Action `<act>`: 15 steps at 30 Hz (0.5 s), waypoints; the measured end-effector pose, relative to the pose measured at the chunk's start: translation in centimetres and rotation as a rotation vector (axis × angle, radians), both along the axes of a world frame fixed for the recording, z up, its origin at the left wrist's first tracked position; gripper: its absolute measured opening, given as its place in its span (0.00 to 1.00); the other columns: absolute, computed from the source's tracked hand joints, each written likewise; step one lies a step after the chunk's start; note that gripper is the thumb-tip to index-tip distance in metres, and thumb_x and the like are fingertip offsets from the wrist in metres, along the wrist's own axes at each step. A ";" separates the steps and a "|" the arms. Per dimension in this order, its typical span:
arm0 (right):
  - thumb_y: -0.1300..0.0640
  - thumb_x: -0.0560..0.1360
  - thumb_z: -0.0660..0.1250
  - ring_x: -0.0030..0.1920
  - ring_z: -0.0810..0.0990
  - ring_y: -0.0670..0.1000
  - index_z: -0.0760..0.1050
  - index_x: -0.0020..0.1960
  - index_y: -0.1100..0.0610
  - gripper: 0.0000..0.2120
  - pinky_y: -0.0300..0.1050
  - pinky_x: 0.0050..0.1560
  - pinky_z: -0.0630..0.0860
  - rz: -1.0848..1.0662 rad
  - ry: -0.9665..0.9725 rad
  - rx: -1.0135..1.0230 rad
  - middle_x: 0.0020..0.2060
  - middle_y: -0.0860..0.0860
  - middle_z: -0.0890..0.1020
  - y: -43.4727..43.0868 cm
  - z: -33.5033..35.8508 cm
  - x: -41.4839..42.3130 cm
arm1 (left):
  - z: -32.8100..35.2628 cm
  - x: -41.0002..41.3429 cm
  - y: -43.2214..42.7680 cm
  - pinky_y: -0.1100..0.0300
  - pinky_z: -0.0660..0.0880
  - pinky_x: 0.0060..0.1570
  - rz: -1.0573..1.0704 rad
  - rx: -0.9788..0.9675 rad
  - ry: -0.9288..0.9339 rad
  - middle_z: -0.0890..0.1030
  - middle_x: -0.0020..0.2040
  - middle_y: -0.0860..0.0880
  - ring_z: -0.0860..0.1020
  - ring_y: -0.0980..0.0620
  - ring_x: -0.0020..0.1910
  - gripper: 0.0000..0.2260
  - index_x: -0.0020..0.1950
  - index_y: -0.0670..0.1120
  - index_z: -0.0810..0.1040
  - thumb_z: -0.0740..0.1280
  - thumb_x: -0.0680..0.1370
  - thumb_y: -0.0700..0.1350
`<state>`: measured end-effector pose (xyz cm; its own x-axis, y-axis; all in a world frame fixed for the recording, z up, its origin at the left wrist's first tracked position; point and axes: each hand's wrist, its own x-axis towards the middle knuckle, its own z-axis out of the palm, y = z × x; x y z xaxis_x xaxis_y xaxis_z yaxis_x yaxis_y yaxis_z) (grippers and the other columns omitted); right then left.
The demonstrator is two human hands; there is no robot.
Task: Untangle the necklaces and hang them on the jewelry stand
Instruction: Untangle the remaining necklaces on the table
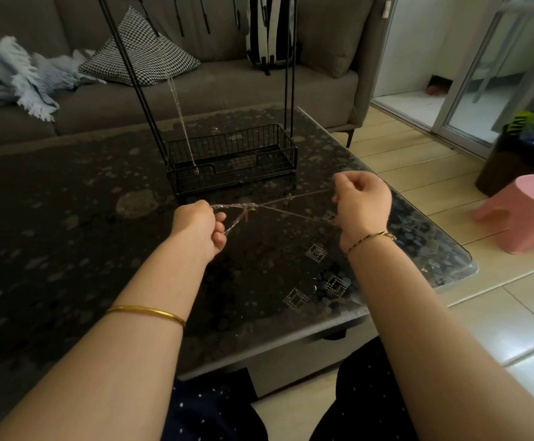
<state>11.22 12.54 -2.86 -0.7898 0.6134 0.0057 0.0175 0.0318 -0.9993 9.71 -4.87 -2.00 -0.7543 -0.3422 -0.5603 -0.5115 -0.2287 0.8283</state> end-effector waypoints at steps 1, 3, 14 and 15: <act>0.59 0.78 0.62 0.29 0.71 0.45 0.76 0.45 0.55 0.05 0.40 0.35 0.72 -0.056 0.021 -0.104 0.31 0.49 0.76 0.1 0.0 -0.1 | -0.3 -0.1 -0.1 0.67 0.62 0.26 0.005 -0.016 -0.025 0.76 0.39 0.48 0.66 0.57 0.28 0.13 0.40 0.44 0.70 0.57 0.83 0.45; 0.59 0.79 0.61 0.29 0.71 0.46 0.76 0.47 0.55 0.06 0.44 0.39 0.73 -0.154 0.039 -0.264 0.32 0.51 0.80 0.4 -0.2 -0.2 | -0.8 -0.2 -0.5 0.67 0.64 0.27 0.020 -0.038 -0.064 0.75 0.39 0.48 0.68 0.57 0.30 0.12 0.40 0.44 0.70 0.57 0.83 0.44; 0.67 0.76 0.62 0.23 0.65 0.44 0.76 0.58 0.60 0.12 0.37 0.22 0.66 0.339 -0.091 -0.304 0.49 0.56 0.82 -1.1 1.1 1.3 | -2.3 -0.6 -0.3 0.49 0.71 0.60 -0.595 -1.237 0.218 0.73 0.64 0.43 0.72 0.42 0.63 0.13 0.62 0.47 0.77 0.66 0.79 0.49; 0.67 0.76 0.63 0.23 0.66 0.44 0.76 0.57 0.60 0.11 0.37 0.23 0.67 0.363 -0.080 -0.296 0.48 0.56 0.83 -1.3 1.1 1.4 | -2.4 -0.6 0.1 0.51 0.72 0.60 -0.684 -1.201 0.281 0.74 0.62 0.44 0.74 0.44 0.61 0.12 0.60 0.49 0.78 0.68 0.77 0.47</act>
<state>12.61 11.27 -1.80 -0.9441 0.2638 -0.1979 0.1357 -0.2361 -0.9622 9.09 -4.80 -4.43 -0.9997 -0.0226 0.0016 -0.0197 0.9028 0.4296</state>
